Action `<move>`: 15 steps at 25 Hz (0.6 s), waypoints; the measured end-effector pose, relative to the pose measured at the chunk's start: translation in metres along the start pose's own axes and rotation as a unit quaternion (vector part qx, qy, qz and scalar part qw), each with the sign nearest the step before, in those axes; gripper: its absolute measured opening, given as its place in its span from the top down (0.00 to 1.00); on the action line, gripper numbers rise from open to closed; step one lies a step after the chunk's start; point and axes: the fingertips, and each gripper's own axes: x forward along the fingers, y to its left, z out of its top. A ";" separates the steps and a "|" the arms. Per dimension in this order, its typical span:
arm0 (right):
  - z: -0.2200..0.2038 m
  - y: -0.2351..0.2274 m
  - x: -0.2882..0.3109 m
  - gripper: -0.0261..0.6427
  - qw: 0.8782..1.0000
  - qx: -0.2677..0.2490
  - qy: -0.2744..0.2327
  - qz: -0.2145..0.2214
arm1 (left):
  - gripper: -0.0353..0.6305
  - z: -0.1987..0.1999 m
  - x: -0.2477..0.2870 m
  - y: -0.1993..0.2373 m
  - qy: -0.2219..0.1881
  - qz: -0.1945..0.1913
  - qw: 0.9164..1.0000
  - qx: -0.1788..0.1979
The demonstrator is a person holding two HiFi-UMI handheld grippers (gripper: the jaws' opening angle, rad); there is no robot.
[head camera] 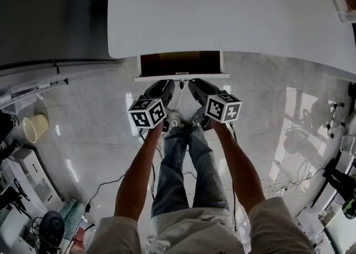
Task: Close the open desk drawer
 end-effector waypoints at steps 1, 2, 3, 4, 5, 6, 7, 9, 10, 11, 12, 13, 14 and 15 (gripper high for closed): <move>0.002 -0.001 0.001 0.76 1.000 -0.001 0.001 0.000 | 0.77 0.000 -0.001 0.000 0.000 -0.002 1.000 0.001; 0.003 -0.001 0.001 0.76 1.000 -0.003 0.001 -0.001 | 0.77 -0.001 -0.001 -0.001 0.002 -0.003 1.000 0.002; 0.004 -0.002 0.000 0.76 1.000 -0.003 0.000 -0.001 | 0.77 -0.002 -0.001 -0.002 0.005 -0.005 1.000 0.003; 0.006 -0.002 0.000 0.76 1.000 -0.002 -0.001 0.000 | 0.77 -0.002 0.000 -0.004 0.007 -0.008 1.000 0.002; 0.007 -0.002 0.000 0.76 1.000 -0.002 -0.001 0.001 | 0.77 -0.001 0.001 -0.005 0.010 -0.013 1.000 0.001; 0.008 -0.001 0.001 0.76 1.000 -0.003 0.000 0.004 | 0.77 0.000 0.001 -0.005 0.012 -0.017 1.000 0.000; 0.007 0.000 0.002 0.76 1.000 -0.004 0.002 0.008 | 0.77 -0.001 0.001 -0.004 0.014 -0.022 1.000 0.000; 0.006 0.000 0.002 0.79 1.000 -0.008 0.003 0.014 | 0.77 -0.001 0.000 -0.003 0.017 -0.025 1.000 0.002; 0.006 0.000 0.002 0.79 1.000 -0.008 0.003 0.014 | 0.77 -0.001 0.000 -0.002 0.018 -0.025 1.000 0.004; 0.007 0.000 0.002 0.79 1.000 -0.009 0.003 0.014 | 0.77 -0.001 0.001 -0.002 0.019 -0.024 1.000 0.005; 0.007 0.000 0.003 0.79 1.000 -0.008 0.001 0.013 | 0.77 0.000 0.001 -0.001 0.019 -0.023 1.000 0.005; 0.008 0.000 0.004 0.79 1.000 -0.008 0.000 0.012 | 0.77 0.001 0.001 -0.001 0.020 -0.022 1.000 0.005; 0.008 0.000 0.005 0.79 1.000 -0.008 -0.002 0.010 | 0.77 0.001 0.002 0.000 0.020 -0.022 1.000 0.005; 0.008 0.000 0.005 0.79 1.000 -0.008 -0.003 0.007 | 0.77 0.001 0.002 0.000 0.022 -0.022 0.999 0.007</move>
